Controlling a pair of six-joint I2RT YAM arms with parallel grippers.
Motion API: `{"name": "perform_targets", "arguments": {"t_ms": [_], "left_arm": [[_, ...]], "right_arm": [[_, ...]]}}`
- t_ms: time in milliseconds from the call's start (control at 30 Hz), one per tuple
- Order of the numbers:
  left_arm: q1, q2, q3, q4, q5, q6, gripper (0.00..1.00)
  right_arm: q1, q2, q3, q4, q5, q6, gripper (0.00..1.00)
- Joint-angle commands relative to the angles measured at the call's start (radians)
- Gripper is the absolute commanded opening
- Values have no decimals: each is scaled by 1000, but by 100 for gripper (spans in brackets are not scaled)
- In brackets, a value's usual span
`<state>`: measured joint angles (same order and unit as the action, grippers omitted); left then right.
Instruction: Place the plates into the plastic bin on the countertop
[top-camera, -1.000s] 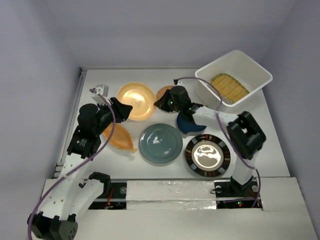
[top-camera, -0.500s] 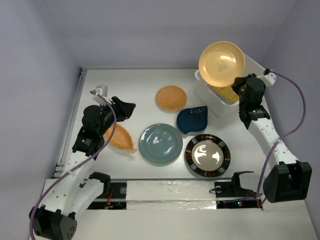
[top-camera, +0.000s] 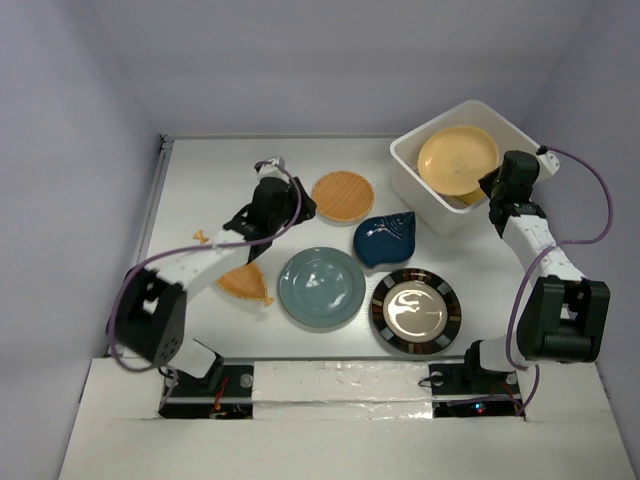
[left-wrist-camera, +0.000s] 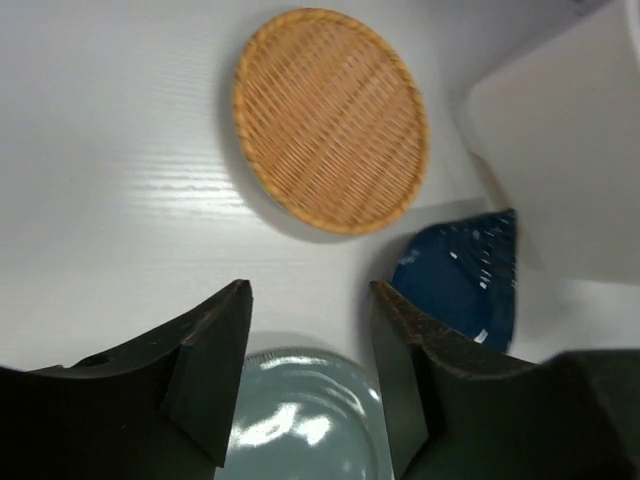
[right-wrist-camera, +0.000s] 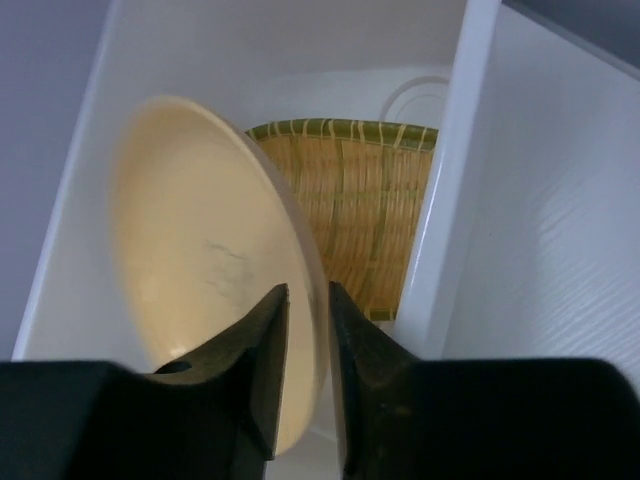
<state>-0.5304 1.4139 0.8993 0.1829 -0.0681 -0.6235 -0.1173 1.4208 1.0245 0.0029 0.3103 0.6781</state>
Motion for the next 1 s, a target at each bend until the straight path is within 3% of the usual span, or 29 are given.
{"name": "perform_targets", "arguments": {"t_ms": [0,33,133,300,467,733,833,967], "left_arm": [[-3,164,137,4,-87,34,49],[-3,204,173,-25,-87,38,49],[23,342,298,-45,-47,38,60],[85,459,320,18,83,-19,60],[128,520,302,111,227,-84,56],[129,612,317,216,303,-169,54],[129,640,326,239,306,-203,50],[138,665,305,286,275,-258,36]], "right_arm": [[-1,-3,43,42,-10,-6,30],[-1,-8,37,48,-22,-8,41],[-1,-43,25,51,-42,-20,51],[-1,-143,-50,94,-80,-25,52],[-1,-267,-150,199,-233,9,52],[200,-390,-289,264,-270,3,52],[269,-387,-313,285,-258,11,52],[321,-373,-340,322,-295,44,52]]}}
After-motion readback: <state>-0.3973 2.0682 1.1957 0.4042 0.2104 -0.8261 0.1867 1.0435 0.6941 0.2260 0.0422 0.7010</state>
